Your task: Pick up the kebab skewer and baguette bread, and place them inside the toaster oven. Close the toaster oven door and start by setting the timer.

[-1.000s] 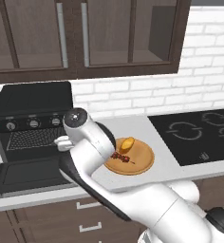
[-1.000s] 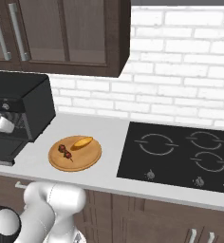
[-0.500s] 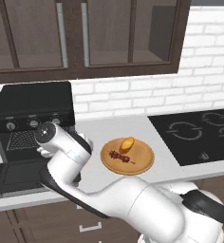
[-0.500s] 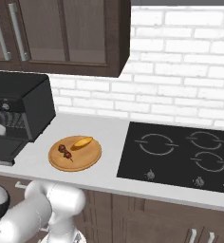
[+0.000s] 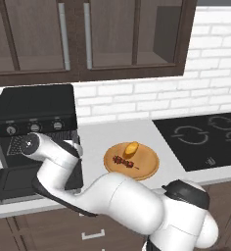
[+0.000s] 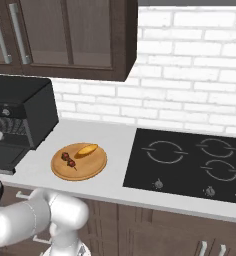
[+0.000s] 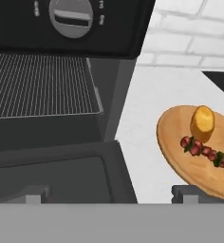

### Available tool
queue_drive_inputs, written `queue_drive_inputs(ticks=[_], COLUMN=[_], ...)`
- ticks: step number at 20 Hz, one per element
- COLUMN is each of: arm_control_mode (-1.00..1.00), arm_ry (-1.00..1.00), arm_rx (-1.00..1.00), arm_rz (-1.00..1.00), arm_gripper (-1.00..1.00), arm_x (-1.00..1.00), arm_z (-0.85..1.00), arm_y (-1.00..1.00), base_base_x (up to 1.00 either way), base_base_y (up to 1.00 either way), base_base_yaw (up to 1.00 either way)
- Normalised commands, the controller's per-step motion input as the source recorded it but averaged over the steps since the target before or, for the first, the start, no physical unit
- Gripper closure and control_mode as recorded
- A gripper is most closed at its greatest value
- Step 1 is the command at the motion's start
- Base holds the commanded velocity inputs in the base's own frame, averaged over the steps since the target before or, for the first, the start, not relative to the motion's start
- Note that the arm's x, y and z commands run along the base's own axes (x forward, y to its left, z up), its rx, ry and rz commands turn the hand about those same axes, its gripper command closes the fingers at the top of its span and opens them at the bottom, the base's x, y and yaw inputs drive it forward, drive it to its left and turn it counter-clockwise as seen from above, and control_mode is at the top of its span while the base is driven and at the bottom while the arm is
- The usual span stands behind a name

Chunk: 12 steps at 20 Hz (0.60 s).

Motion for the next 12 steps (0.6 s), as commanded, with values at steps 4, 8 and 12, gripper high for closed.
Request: queue_drive_inputs(ticks=[4,8,12], arm_control_mode=[-1.0,-1.0,-1.0], arm_ry=[-0.13,-0.04,0.0], arm_rx=[0.0,0.0,0.0], arm_rz=[0.0,0.0,0.0], arm_gripper=[-1.0,-1.0,-1.0], arm_x=[0.33,0.41,0.44], arm_z=[-0.15,-0.09,-0.2], arm_y=[0.24,0.11,0.18], base_base_x=[0.0,0.0,0.0], base_base_y=[0.0,0.0,0.0], base_base_yaw=[0.0,0.0,0.0])
